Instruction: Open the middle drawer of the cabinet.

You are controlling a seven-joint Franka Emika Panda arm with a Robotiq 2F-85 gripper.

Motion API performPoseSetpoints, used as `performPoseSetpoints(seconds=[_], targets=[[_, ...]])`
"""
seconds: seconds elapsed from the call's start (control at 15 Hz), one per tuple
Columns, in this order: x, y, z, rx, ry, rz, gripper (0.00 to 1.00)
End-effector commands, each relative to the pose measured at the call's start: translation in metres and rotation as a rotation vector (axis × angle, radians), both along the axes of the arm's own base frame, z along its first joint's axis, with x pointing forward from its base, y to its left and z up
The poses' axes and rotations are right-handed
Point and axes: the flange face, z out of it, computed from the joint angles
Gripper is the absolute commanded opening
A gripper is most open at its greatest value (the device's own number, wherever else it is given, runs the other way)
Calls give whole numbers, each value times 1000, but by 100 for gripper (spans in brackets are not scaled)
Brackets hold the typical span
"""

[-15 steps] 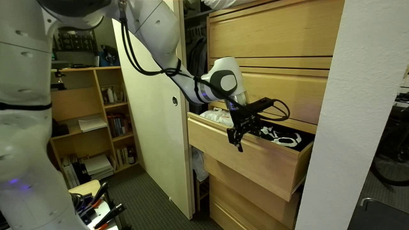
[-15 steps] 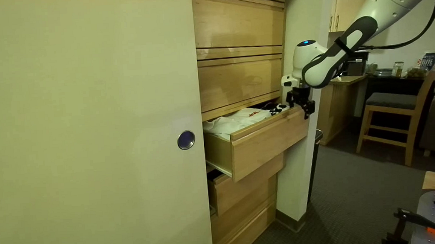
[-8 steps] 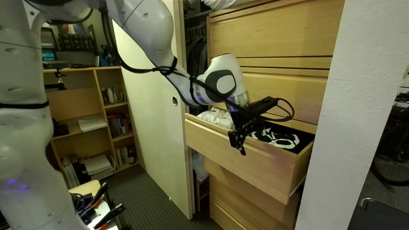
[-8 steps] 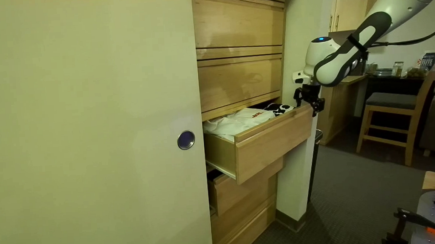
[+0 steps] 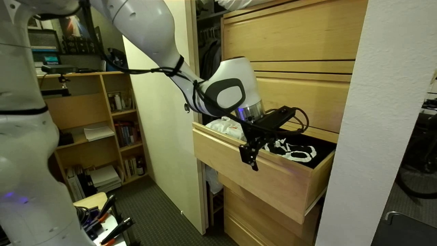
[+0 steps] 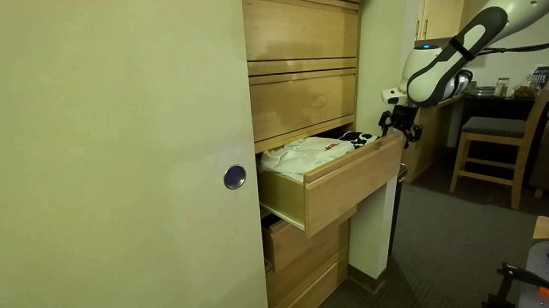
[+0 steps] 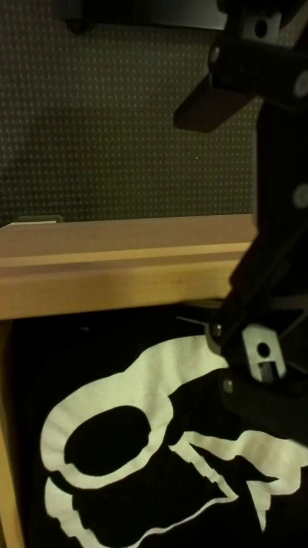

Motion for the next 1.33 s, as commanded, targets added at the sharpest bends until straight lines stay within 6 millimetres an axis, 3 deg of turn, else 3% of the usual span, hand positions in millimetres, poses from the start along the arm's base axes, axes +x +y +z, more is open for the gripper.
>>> performPoseSetpoints(seconds=[0.0, 0.67, 1.27], targets=[[-33, 7, 5, 36, 44, 66, 100], [-72, -9, 11, 49, 110, 134, 100], [-110, -43, 8, 60, 137, 201, 100]])
